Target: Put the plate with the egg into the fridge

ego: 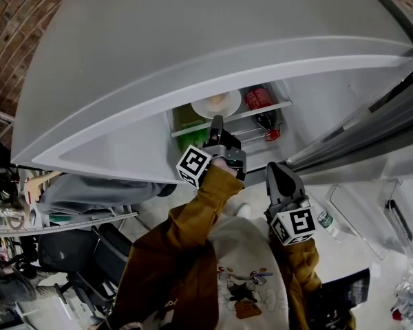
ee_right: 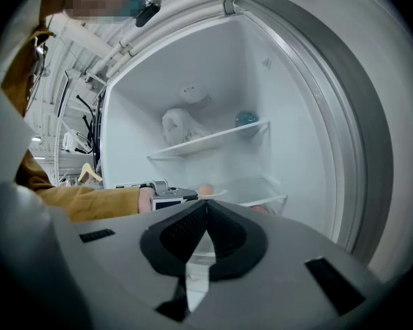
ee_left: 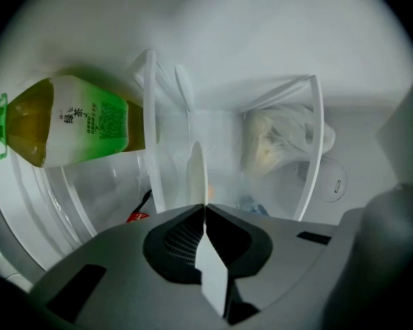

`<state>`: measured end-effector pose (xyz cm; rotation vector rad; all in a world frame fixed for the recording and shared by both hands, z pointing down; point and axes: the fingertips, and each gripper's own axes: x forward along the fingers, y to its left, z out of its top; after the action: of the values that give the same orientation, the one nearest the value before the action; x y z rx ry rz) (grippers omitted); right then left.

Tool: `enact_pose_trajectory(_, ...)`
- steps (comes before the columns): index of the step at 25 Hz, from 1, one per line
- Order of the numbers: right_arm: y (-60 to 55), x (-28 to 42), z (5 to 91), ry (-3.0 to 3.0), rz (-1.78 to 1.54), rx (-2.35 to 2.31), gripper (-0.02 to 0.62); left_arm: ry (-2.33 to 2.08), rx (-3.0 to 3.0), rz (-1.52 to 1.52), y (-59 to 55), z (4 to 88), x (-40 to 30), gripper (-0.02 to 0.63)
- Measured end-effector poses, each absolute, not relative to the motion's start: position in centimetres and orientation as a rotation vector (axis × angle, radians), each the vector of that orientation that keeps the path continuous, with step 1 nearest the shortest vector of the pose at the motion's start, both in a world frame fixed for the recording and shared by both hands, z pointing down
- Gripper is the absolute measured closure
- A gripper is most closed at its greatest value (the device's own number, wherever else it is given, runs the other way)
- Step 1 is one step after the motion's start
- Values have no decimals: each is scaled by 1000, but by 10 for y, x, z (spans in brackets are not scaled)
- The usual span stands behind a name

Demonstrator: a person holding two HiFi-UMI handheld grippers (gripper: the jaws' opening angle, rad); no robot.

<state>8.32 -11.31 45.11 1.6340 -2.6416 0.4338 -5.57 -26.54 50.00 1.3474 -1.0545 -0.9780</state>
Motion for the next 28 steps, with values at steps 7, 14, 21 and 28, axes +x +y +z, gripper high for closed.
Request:
enact_pose_trajectory(7,-123,83,448,-2655,425,1632,592,-1059,1337,-975,-271,503,-54,589)
enact_pose_trajectory(14,-133,81,449,-2655,436,1630,592,-1062,1331,-972,-275,505,-54,589)
enact_pose_trajectory(21,-136,81,450,-2660,428,1616,592,-1067,1315,-969,-279,510,-55,589)
enact_pose_trajectory(28,-137,81,448,-2664,431,1625,592,-1069,1268,-957,-280,516,-55,589)
